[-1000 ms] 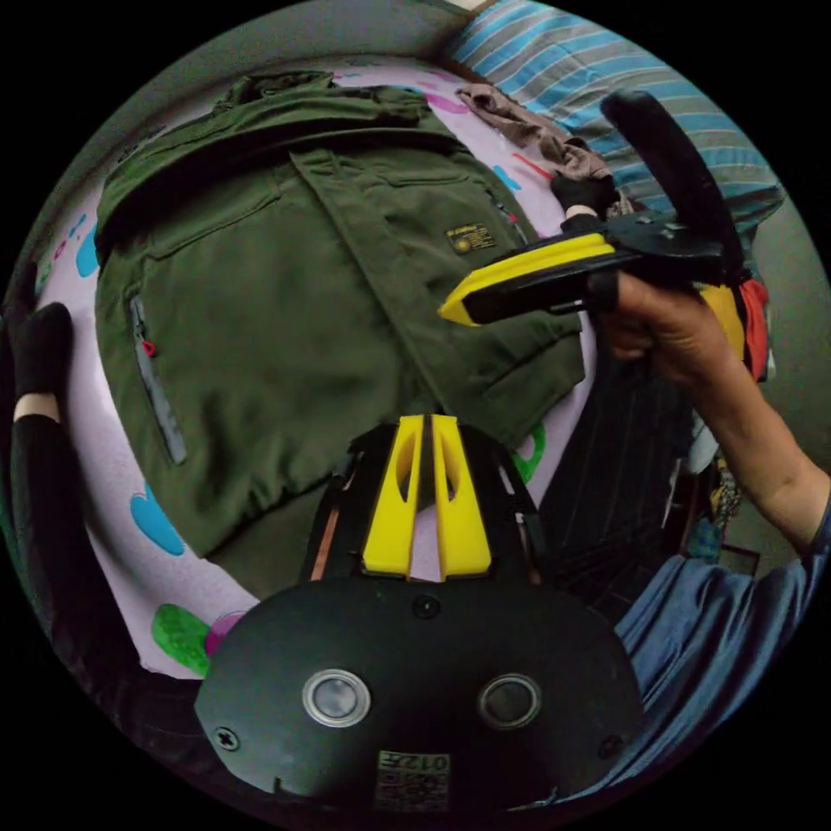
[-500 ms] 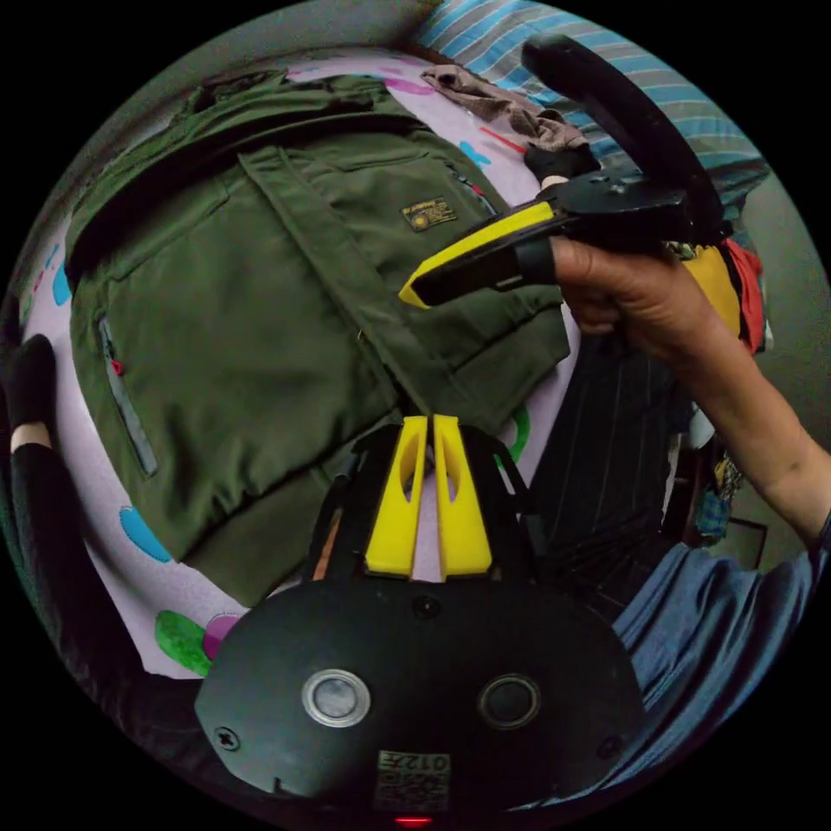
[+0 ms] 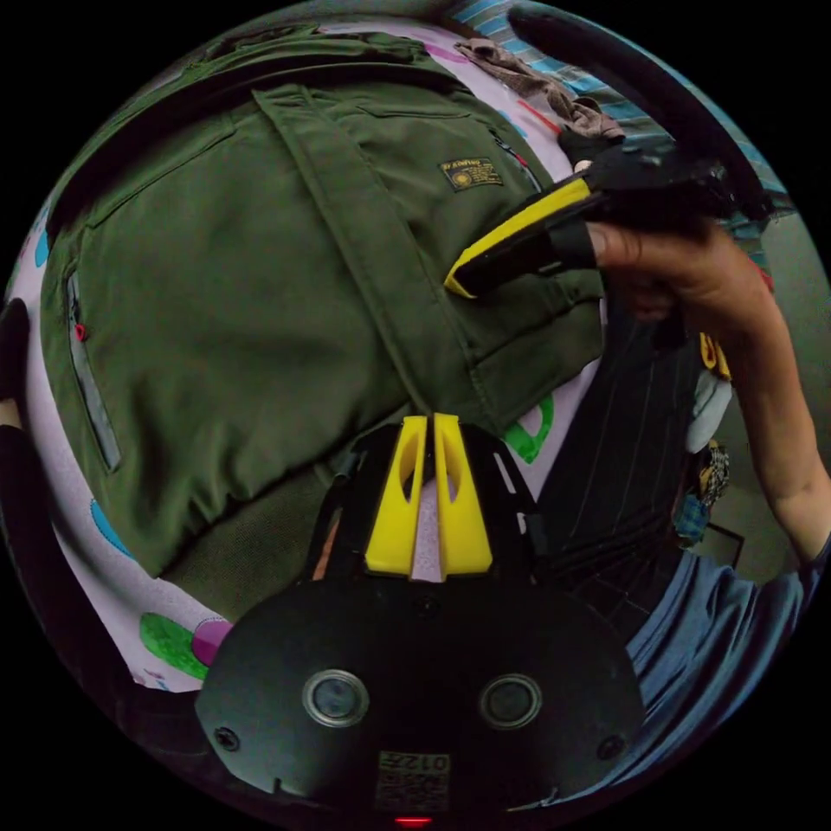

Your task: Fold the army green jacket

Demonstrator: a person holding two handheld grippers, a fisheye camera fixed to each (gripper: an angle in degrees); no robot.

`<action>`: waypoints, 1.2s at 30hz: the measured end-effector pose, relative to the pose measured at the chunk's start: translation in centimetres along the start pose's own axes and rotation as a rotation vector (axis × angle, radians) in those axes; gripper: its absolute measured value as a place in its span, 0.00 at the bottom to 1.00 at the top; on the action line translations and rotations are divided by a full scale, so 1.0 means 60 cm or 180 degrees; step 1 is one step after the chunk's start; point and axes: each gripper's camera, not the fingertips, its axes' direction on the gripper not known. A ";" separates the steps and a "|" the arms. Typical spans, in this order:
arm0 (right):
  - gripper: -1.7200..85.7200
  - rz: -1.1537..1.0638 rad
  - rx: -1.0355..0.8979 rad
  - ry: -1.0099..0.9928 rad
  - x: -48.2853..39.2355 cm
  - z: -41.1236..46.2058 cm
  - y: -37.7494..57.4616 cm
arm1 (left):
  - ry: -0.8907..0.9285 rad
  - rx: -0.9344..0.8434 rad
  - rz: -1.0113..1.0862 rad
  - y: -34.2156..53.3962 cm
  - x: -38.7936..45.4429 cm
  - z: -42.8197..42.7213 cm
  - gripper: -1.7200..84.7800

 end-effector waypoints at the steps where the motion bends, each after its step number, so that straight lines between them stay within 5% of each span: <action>1: 0.01 0.0005 -0.0103 -0.0063 0.004 -0.002 -0.012 | 0.0014 0.0017 -0.0006 0.002 0.000 0.000 0.02; 10: 0.01 0.0085 -0.0211 -0.0392 0.022 -0.012 -0.044 | -0.0581 0.0648 0.0053 0.030 0.068 -0.099 0.03; 23: 0.01 -0.0139 -0.0206 0.0054 -0.024 -0.003 -0.059 | -0.0821 0.0259 0.0052 -0.078 0.072 0.029 0.03; 36: 0.01 -0.0359 0.0300 -0.0033 -0.003 -0.004 0.054 | -0.1132 -0.0117 -0.0355 0.007 0.001 -0.086 0.03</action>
